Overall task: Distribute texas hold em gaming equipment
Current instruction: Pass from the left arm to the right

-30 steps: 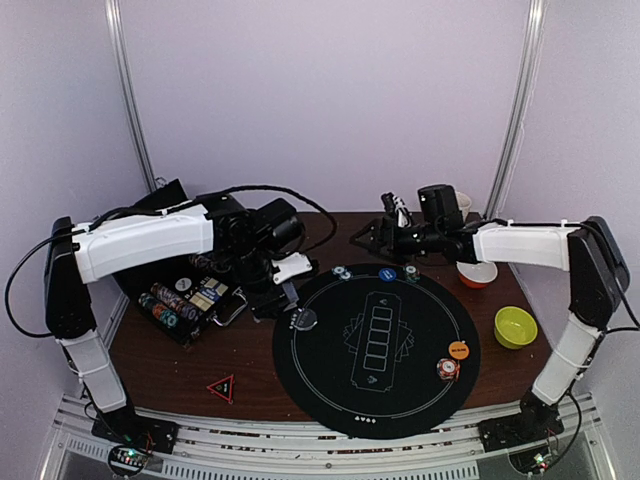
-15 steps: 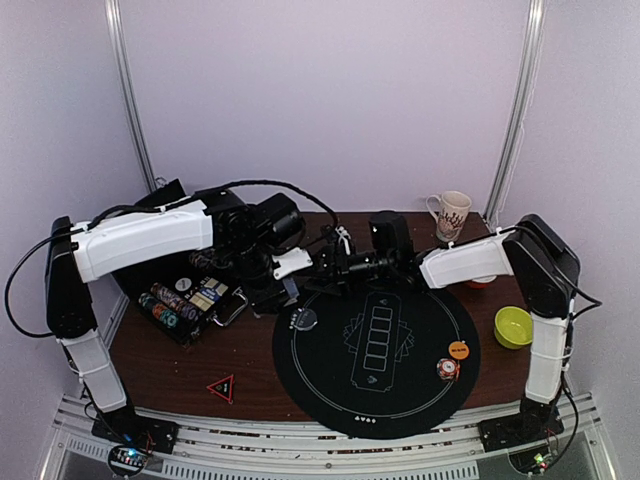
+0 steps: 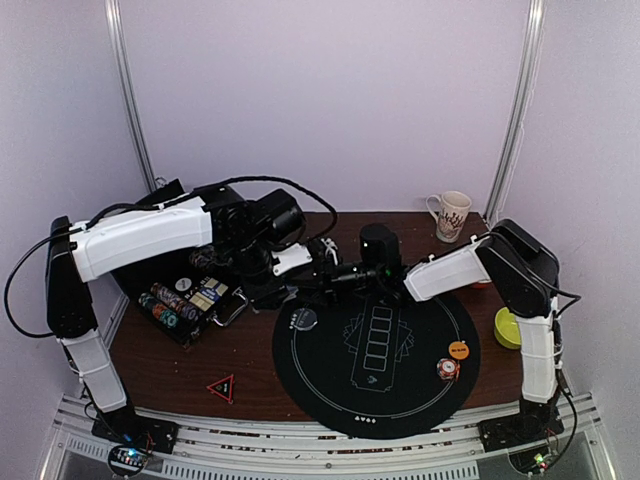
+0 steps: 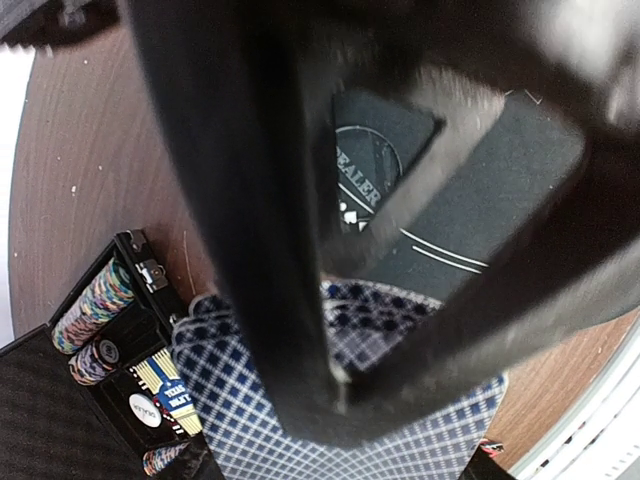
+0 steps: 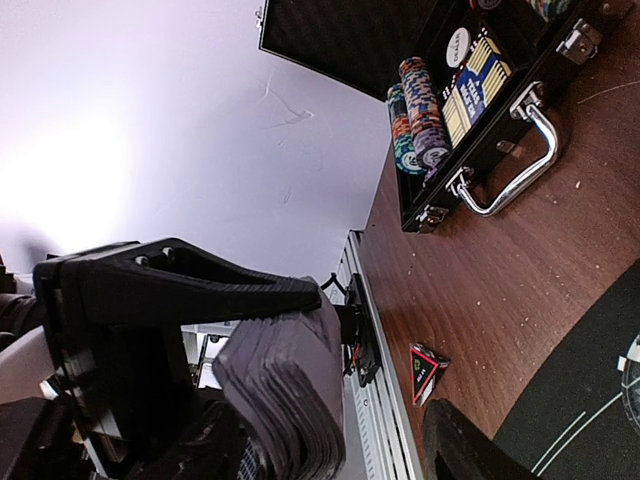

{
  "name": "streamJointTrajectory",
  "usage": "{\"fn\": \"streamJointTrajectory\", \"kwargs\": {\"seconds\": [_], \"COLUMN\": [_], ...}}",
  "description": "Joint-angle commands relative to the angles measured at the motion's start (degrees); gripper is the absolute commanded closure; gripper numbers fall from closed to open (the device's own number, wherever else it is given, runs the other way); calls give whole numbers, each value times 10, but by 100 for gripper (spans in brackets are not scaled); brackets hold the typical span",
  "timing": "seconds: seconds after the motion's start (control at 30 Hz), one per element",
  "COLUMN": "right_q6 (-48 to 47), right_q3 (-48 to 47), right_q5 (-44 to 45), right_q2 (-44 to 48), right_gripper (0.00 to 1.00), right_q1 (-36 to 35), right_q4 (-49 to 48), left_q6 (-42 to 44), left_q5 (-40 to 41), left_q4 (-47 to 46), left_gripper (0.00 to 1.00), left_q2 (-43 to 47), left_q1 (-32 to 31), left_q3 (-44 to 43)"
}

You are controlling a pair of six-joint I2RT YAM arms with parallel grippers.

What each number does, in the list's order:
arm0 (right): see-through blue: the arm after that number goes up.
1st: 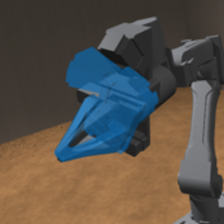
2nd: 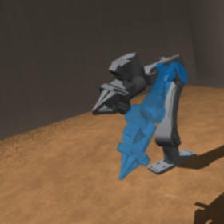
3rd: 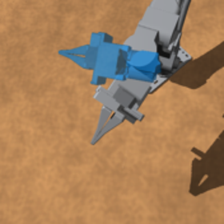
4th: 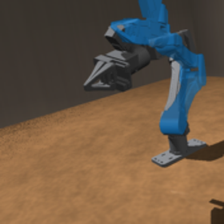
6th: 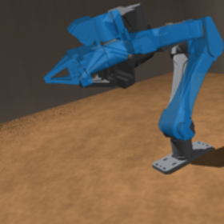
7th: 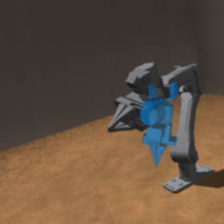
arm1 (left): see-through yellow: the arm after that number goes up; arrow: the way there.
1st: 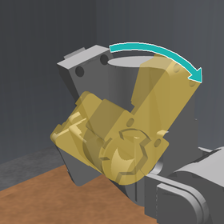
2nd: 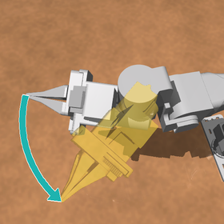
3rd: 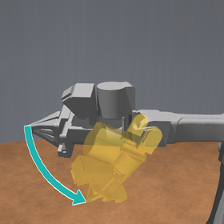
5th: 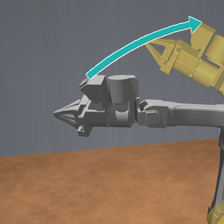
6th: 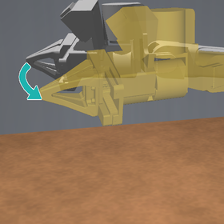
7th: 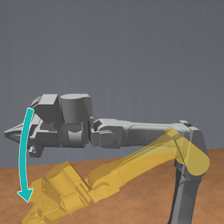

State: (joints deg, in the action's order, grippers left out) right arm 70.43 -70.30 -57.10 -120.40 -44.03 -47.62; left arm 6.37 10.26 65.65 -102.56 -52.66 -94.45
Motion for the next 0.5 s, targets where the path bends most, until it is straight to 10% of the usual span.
{"fn": "streamJointTrajectory", "kwargs": {"seconds": [0.0,0.17,0.47], "right_q6": [25,30,43], "right_q3": [-28,-45,-49], "right_q5": [-15,-21,-42], "right_q2": [-17,-28,-28], "right_gripper": [37,48,100], "right_q1": [-9,-13,-10], "right_q4": [-44,-42,-55], "left_q6": [2,4,10], "left_q5": [5,7,27], "left_q4": [-7,-6,-26], "left_gripper": [42,43,43], "left_q2": [-5,-8,-4], "left_q1": [-1,-1,-1], "left_q3": [-27,-29,-21]}}
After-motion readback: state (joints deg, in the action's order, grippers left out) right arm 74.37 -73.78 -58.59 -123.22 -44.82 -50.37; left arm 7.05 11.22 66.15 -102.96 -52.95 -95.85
